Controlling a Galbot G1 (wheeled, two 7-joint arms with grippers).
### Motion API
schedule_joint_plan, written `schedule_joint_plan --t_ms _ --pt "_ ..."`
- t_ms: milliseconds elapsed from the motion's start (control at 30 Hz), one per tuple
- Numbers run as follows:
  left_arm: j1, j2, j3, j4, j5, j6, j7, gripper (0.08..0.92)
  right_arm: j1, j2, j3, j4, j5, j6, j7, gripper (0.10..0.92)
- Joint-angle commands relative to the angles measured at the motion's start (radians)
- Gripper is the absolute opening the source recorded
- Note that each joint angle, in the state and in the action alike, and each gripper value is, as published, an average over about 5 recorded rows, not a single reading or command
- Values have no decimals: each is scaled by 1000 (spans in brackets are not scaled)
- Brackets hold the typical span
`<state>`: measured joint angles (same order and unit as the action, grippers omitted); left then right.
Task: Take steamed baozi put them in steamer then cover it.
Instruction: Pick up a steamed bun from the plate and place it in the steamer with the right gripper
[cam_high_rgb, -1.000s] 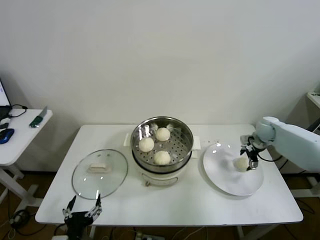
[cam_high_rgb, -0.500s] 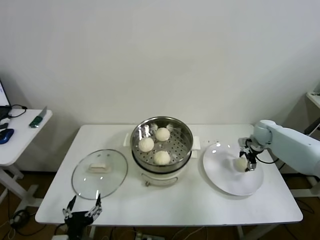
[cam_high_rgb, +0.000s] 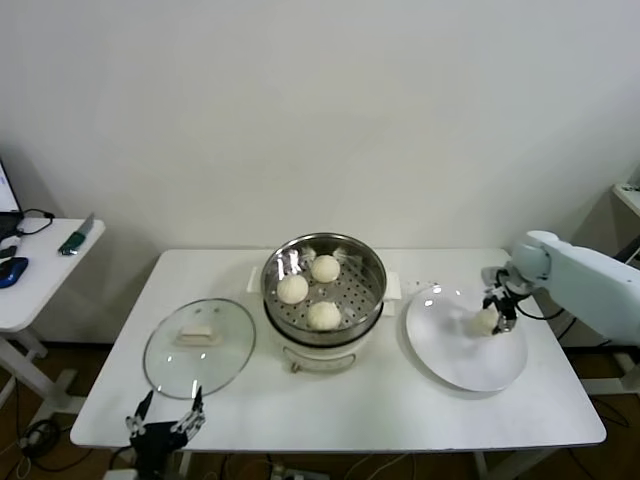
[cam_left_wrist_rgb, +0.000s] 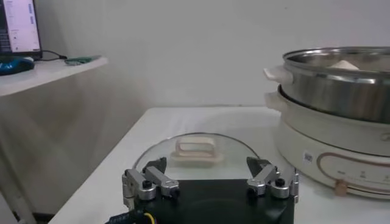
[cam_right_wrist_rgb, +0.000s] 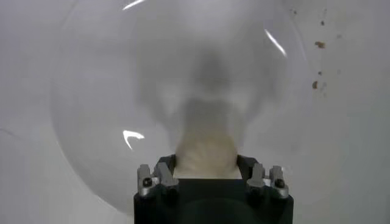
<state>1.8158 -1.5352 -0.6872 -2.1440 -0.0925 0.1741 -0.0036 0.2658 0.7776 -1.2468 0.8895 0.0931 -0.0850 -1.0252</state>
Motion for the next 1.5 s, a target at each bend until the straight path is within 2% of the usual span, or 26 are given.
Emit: schedule_joint_plan --t_ms 33,167,300,500,700,1000,1500 --pt "-1 0 2 -5 0 0 1 823 438 -34 -355 253 220 -31 0 679" --pt "-3 2 4 -11 -1 3 1 823 663 -11 -526 428 358 -79 13 679" --pt "-6 6 5 -14 -3 6 1 823 808 46 -565 563 457 -120 34 679" --pt "-3 8 4 -25 -3 9 1 823 855 164 -480 655 573 -181 77 679" --pt "3 11 -5 -36 -7 8 1 823 765 279 -394 642 652 -228 125 679" --pt "8 6 -13 -41 -14 6 0 823 597 396 -409 539 563 -248 162 679" --pt "-3 5 -25 -37 -25 13 0 823 429 396 -398 429 519 -306 230 679"
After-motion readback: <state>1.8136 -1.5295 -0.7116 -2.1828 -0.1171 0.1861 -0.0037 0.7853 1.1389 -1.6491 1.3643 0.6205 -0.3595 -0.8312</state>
